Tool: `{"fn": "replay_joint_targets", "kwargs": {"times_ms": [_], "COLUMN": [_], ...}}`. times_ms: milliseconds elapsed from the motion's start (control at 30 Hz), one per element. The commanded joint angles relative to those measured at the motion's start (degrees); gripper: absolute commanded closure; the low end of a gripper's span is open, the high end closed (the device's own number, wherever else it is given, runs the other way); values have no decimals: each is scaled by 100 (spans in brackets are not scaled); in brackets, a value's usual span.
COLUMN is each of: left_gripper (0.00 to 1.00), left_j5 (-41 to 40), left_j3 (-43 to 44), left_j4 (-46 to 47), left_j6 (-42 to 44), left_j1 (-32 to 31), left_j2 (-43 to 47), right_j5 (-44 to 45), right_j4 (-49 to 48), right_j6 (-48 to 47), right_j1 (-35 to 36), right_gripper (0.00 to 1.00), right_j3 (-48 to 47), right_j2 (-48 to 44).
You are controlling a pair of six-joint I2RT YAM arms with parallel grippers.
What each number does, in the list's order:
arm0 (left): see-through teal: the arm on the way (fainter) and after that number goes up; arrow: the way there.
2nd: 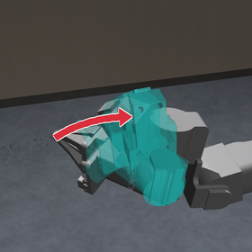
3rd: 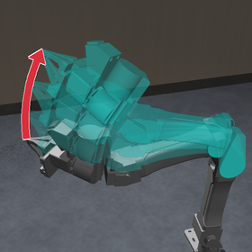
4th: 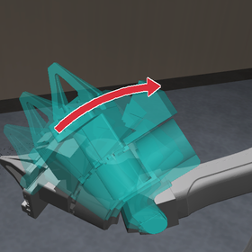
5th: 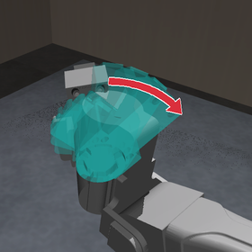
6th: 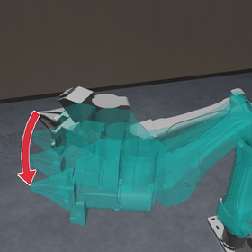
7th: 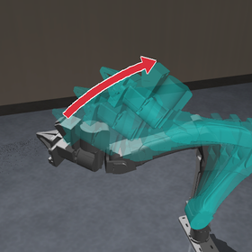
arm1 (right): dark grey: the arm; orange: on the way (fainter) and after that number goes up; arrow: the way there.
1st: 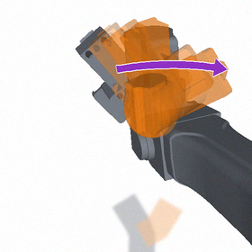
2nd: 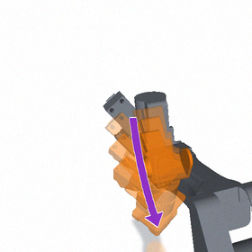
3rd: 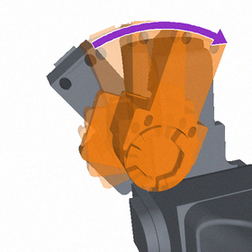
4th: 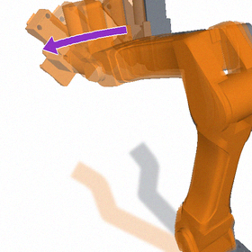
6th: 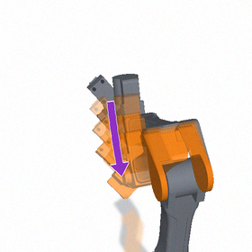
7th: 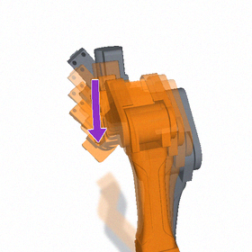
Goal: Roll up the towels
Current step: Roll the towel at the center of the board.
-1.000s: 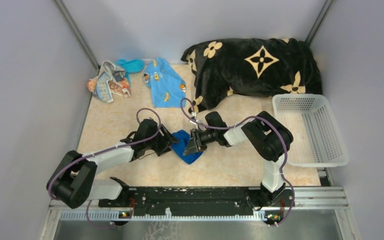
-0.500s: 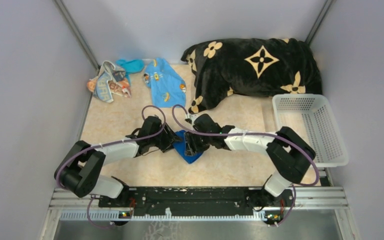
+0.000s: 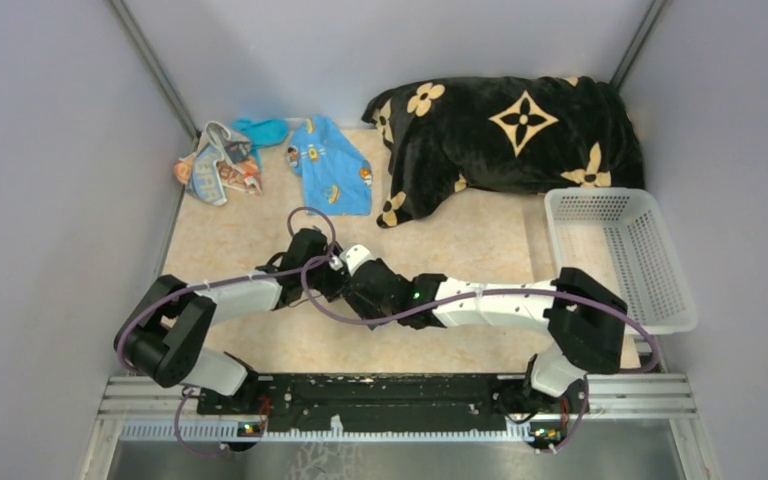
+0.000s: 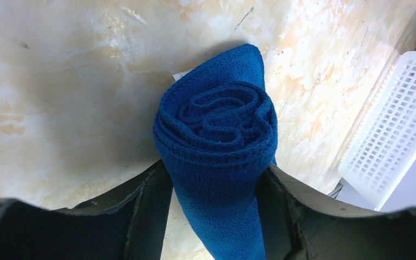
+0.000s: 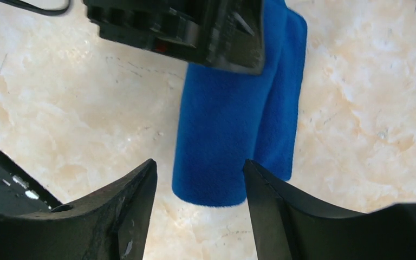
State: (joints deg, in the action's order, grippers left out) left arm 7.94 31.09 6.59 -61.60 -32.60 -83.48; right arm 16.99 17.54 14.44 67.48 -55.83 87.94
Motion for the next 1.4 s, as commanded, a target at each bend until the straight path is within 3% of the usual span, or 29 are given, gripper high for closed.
{"fn": "replay_joint_targets", "kwargs": {"times_ms": [0,200,467,633,733,1033,1200,1367], "left_gripper": [37,36,34,30,27,21,21,22], "left_j5": [-522,-498,-546,-608,-544,-203,182,384], "left_j3": [-161,-146,-72,-57,-70,-350,-515,-411], "left_j4": [-782,-755,-846,-883,-929,-829,-263,195], "left_j6": [273,274,328,372,411,299,106,87], "left_j1": [-62,-81,-80,-65,61,212,214,218], "left_j2": [-403,-435,-206,173,607,1591,1363,892], "right_j5": [607,1002,915,-383,-1522,-3891,-4851,-5199], "right_j4": [-194,139,437,67,-306,-972,-1484,-1742], "right_j6": [-445,-355,-85,-57,-3,304,575,711], "right_j1": [244,311,229,-198,-580,-1542,-1945,-2228], "right_gripper": [39,41,52,68,73,76,77,77], "right_j3": [-485,-620,-109,273,550,923,1131,1268], "right_j2": [426,1343,1550,1291,1029,908,1051,1357]}}
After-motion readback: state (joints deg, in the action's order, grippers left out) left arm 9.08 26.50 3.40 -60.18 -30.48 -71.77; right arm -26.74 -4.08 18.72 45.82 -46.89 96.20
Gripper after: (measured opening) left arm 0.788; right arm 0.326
